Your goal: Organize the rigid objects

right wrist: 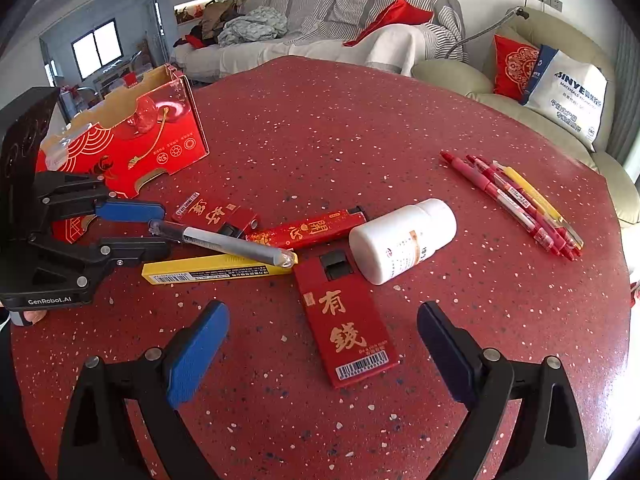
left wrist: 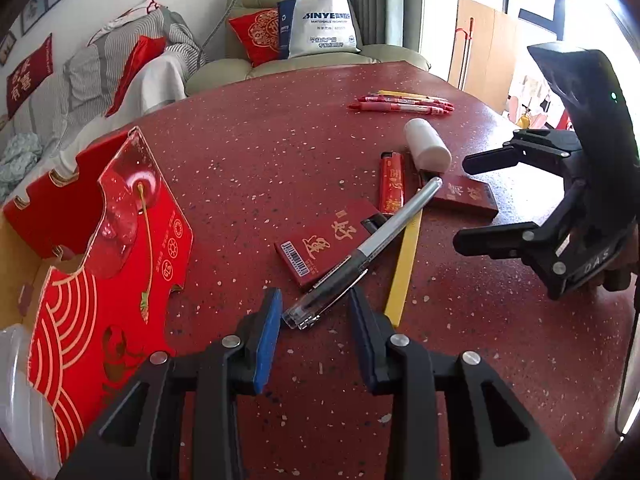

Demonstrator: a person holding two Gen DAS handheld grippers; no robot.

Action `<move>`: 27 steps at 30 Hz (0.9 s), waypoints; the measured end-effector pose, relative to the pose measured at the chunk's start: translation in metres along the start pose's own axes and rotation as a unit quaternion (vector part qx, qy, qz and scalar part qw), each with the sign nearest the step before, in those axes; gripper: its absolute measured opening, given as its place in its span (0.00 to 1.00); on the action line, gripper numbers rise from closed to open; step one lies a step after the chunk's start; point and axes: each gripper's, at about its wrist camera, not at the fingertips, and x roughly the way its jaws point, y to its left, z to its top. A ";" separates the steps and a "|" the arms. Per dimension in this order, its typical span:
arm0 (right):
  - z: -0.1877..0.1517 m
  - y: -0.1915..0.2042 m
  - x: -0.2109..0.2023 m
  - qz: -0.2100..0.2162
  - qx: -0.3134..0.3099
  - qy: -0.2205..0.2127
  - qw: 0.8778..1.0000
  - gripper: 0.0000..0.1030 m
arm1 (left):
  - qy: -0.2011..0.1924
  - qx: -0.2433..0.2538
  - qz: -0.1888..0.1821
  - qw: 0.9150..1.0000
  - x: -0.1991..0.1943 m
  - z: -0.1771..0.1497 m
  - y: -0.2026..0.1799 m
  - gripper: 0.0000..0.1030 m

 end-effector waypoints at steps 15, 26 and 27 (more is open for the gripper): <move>0.000 0.004 0.002 0.002 -0.015 0.005 1.000 0.93 | -0.009 0.029 -0.016 0.999 0.001 -0.001 -0.021 0.11; 0.000 0.011 0.002 -0.026 -0.026 -0.004 0.999 0.65 | -0.007 -0.008 -0.001 1.000 0.011 0.009 -0.020 0.25; -0.001 0.010 0.000 -0.030 -0.016 -0.009 0.999 0.46 | -0.004 -0.018 -0.020 1.000 0.012 0.009 -0.019 0.13</move>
